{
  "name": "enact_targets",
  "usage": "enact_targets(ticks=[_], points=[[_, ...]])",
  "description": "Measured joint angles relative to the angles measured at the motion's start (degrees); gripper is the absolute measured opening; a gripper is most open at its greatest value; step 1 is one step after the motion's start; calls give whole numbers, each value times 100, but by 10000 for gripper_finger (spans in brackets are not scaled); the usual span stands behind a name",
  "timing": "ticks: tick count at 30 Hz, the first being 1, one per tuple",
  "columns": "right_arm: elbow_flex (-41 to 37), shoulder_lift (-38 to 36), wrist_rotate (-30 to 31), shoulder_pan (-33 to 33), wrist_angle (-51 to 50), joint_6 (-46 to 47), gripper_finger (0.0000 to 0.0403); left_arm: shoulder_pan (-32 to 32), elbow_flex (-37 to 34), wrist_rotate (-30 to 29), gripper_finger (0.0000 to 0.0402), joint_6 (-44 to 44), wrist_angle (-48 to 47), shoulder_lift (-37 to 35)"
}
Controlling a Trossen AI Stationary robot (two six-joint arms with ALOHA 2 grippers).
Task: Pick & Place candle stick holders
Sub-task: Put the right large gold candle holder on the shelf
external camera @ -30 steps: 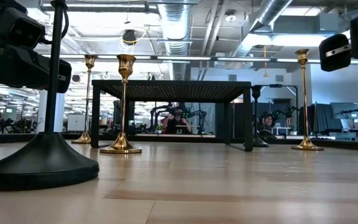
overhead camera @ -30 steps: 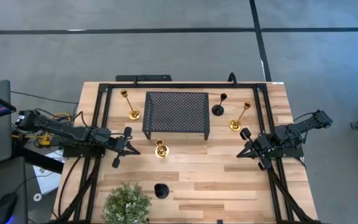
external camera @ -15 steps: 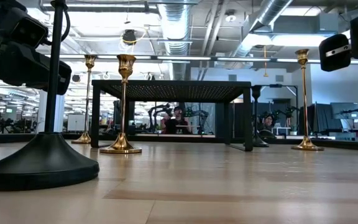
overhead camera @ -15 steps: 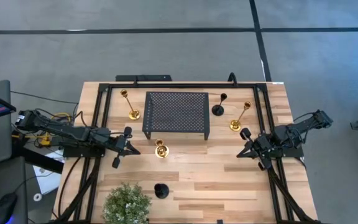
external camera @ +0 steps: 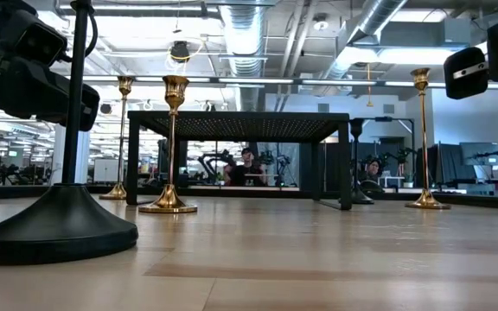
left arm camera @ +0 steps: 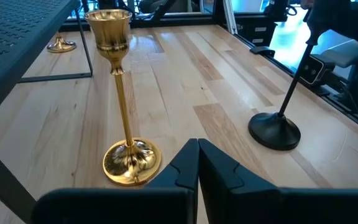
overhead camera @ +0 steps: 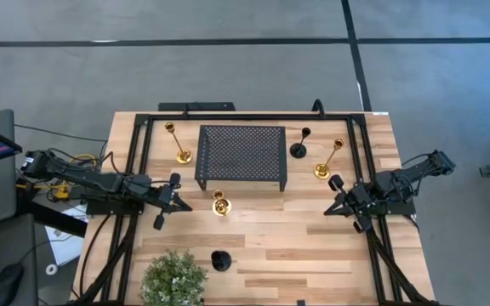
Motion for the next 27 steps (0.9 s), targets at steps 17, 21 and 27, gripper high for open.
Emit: enact_targets(ticks=[17,21,27], points=[[0,-1,15,1,325,-1,0,0,-1,1,8,-276,75,2],[0,-2,15,0,483,-3,0,-1,-1,-1,8,-251,78,2],[0,-1,15,1,450,-3,0,-2,-1,1,8,-240,223,0]])
